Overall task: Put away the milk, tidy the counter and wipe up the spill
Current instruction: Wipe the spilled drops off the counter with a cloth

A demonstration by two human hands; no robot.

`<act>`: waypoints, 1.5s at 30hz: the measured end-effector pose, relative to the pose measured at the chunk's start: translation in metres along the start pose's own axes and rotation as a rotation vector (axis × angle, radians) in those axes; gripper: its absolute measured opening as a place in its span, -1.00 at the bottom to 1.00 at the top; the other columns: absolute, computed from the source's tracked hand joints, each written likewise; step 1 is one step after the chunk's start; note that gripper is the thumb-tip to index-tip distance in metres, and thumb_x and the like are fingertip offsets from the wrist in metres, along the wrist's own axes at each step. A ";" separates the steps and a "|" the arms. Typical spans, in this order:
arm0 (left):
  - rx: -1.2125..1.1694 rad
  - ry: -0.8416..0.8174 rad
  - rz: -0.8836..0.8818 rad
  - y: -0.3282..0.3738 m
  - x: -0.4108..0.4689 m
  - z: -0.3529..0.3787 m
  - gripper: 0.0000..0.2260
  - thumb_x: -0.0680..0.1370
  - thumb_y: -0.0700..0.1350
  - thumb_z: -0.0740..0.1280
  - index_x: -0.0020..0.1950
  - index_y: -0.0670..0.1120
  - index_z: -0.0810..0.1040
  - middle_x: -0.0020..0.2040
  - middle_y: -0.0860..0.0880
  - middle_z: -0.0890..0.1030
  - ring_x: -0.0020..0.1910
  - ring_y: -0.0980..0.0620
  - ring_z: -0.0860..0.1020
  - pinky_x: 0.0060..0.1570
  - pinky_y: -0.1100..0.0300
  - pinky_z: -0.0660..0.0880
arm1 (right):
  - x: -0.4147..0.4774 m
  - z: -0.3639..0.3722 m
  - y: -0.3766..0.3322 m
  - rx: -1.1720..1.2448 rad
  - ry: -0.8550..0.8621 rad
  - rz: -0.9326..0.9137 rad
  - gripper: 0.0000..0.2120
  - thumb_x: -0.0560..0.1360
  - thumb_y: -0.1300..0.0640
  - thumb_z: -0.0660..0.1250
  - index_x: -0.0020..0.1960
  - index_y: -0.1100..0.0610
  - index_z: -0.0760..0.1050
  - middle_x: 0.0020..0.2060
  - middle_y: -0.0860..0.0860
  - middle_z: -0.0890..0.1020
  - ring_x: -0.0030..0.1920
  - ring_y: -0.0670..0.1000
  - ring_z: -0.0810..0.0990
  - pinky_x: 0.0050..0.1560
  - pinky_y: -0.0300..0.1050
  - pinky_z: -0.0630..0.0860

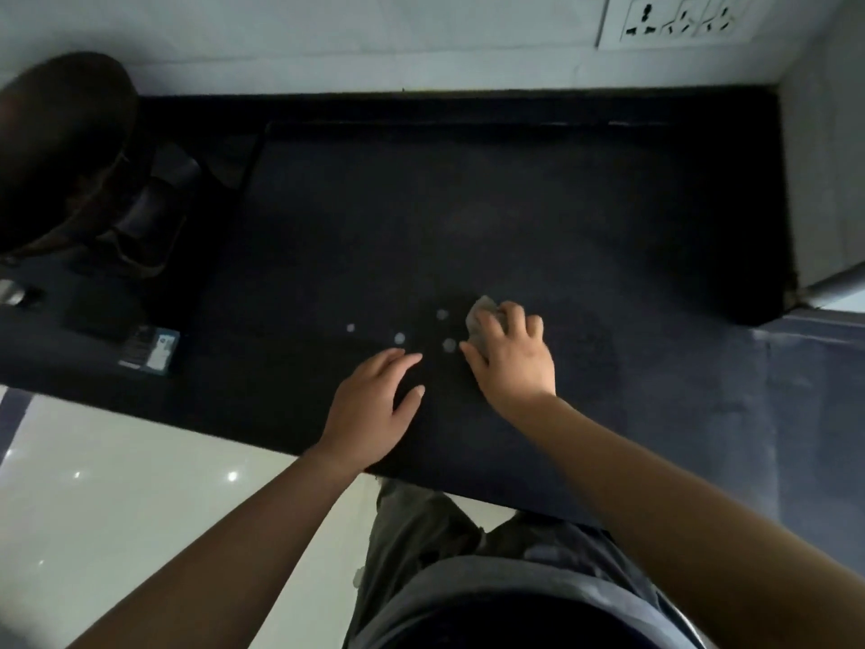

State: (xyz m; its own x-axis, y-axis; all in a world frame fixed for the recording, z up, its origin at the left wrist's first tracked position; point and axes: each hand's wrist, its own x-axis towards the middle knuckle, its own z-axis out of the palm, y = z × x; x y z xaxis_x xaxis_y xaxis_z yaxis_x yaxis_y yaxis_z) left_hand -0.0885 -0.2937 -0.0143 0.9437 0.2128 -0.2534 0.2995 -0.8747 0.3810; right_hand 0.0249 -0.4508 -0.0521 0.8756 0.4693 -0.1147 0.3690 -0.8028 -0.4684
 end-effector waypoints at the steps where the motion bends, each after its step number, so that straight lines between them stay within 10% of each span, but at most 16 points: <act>1: 0.010 0.007 0.025 -0.009 0.009 -0.007 -0.61 0.56 0.06 0.18 0.38 0.04 0.33 0.39 0.02 0.38 0.38 0.05 0.31 0.32 0.10 0.31 | -0.004 0.003 -0.003 -0.007 -0.008 -0.056 -0.58 0.51 -0.13 0.17 0.30 0.04 0.32 0.32 0.12 0.31 0.19 0.20 0.31 0.01 0.08 0.50; 6: 0.067 0.009 0.139 -0.073 0.050 -0.039 -0.62 0.55 0.03 0.22 0.36 0.00 0.38 0.38 -0.04 0.39 0.37 -0.02 0.33 0.30 0.01 0.34 | -0.032 0.013 -0.003 -0.041 0.105 0.032 -0.58 0.47 -0.12 0.26 0.27 0.03 0.39 0.25 0.10 0.42 0.12 0.22 0.39 -0.04 0.10 0.52; 13: 0.280 -0.050 0.347 -0.146 0.091 -0.060 -0.56 0.52 0.08 0.23 0.38 0.01 0.35 0.47 -0.11 0.26 0.44 -0.15 0.22 0.28 -0.11 0.31 | 0.022 0.038 -0.071 0.048 0.357 0.664 -0.56 0.51 -0.08 0.20 0.33 0.06 0.32 0.33 0.14 0.31 0.17 0.27 0.29 0.00 0.05 0.40; 24: 0.318 -0.099 0.459 -0.195 0.105 -0.054 -0.46 0.51 0.19 0.06 0.47 0.05 0.20 0.50 -0.10 0.20 0.47 -0.16 0.16 0.33 -0.21 0.21 | -0.029 0.065 -0.097 -0.113 0.286 0.468 -0.56 0.49 -0.16 0.18 0.30 0.00 0.36 0.29 0.06 0.40 0.13 0.19 0.37 0.05 0.05 0.46; 33: 0.297 -0.081 0.480 -0.200 0.108 -0.052 -0.47 0.51 0.20 0.05 0.46 0.07 0.20 0.51 -0.08 0.20 0.47 -0.14 0.16 0.35 -0.19 0.18 | 0.034 0.058 -0.105 0.026 0.489 0.797 -0.62 0.50 -0.10 0.19 0.27 -0.01 0.36 0.30 0.04 0.36 0.17 0.20 0.29 -0.02 0.07 0.47; 41: 0.296 -0.064 0.493 -0.202 0.108 -0.051 -0.47 0.51 0.19 0.07 0.46 0.07 0.21 0.50 -0.08 0.20 0.47 -0.14 0.16 0.35 -0.18 0.18 | -0.030 0.075 -0.121 -0.123 0.282 0.350 -0.59 0.48 -0.16 0.16 0.24 0.01 0.44 0.23 0.08 0.48 0.06 0.19 0.44 0.05 0.05 0.50; 45: 0.292 -0.053 0.495 -0.202 0.110 -0.049 -0.47 0.50 0.19 0.08 0.45 0.06 0.23 0.50 -0.09 0.22 0.46 -0.15 0.18 0.33 -0.18 0.19 | -0.006 0.066 -0.107 -0.063 0.368 0.579 -0.60 0.50 -0.13 0.19 0.28 -0.01 0.39 0.29 0.03 0.41 0.18 0.18 0.34 -0.02 0.03 0.47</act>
State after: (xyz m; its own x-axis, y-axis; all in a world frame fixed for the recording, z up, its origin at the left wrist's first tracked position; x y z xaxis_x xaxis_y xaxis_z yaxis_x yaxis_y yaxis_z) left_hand -0.0387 -0.0720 -0.0751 0.9508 -0.2684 -0.1545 -0.2347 -0.9500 0.2059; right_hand -0.0403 -0.3438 -0.0592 0.9819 -0.1884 -0.0210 -0.1828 -0.9116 -0.3681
